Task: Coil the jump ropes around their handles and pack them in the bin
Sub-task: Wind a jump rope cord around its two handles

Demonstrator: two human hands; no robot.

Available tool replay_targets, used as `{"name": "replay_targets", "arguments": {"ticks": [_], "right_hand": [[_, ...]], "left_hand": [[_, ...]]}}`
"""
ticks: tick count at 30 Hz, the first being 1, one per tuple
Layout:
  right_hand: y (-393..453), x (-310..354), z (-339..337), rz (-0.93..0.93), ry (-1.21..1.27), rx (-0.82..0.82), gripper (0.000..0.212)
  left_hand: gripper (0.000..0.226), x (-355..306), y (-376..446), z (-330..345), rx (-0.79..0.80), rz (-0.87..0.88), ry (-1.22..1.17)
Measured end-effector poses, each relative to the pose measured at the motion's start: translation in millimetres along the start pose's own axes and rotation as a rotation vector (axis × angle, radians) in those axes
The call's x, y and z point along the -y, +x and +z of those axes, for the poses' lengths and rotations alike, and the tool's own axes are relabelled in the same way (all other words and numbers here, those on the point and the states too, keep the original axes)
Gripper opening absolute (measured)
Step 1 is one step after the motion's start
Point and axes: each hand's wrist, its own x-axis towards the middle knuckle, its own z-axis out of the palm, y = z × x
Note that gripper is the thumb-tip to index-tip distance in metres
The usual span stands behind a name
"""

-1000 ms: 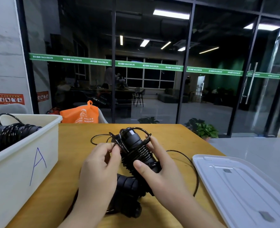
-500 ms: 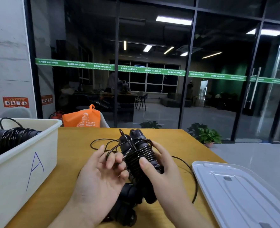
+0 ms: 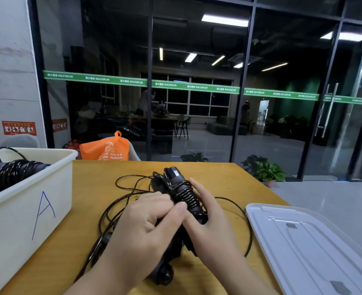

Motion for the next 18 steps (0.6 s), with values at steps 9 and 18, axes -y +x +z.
{"name": "replay_targets", "arguments": {"ticks": [9, 18], "right_hand": [[-2, 1, -4, -0.059, -0.224, 0.000, 0.061], [1, -1, 3, -0.135, -0.395, -0.022, 0.068]], "left_hand": [[0.031, 18, 10, -12, -0.261, -0.964, -1.038], [0.047, -15, -1, -9, 0.060, -0.259, -0.004]]}}
